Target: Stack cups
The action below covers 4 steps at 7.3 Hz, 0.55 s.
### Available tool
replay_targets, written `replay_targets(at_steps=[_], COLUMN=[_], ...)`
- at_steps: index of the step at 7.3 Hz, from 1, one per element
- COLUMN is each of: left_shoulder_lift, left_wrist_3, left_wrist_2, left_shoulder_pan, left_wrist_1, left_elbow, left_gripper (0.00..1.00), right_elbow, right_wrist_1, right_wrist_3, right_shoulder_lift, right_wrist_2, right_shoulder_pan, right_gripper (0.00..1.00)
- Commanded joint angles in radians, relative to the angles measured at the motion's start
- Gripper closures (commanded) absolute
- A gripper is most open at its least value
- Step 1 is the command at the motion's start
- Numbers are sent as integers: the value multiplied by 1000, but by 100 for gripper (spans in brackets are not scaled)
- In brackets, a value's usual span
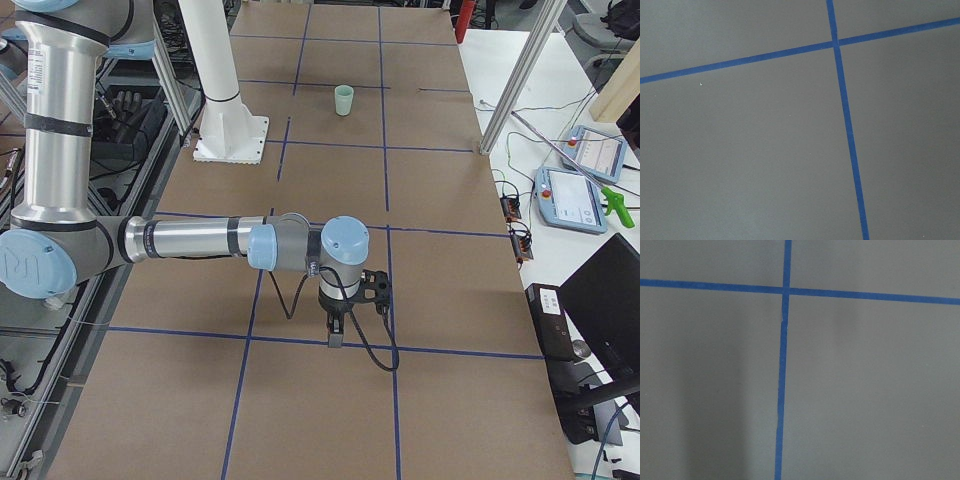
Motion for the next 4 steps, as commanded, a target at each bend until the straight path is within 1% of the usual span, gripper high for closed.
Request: replay_targets(at_steps=[1, 4], left_shoulder_lift=[0, 0], left_wrist_3=[0, -2], left_wrist_2=[0, -2], left_shoulder_pan=[0, 0], left_wrist_1=[0, 0], left_elbow=[1, 9], left_gripper=[0, 0], right_elbow=[0, 0], right_wrist_1=[0, 0], right_wrist_3=[0, 0], right_shoulder_lift=[0, 0], right_wrist_2=[0, 0], right_shoulder_pan=[0, 0], right_gripper=[0, 0])
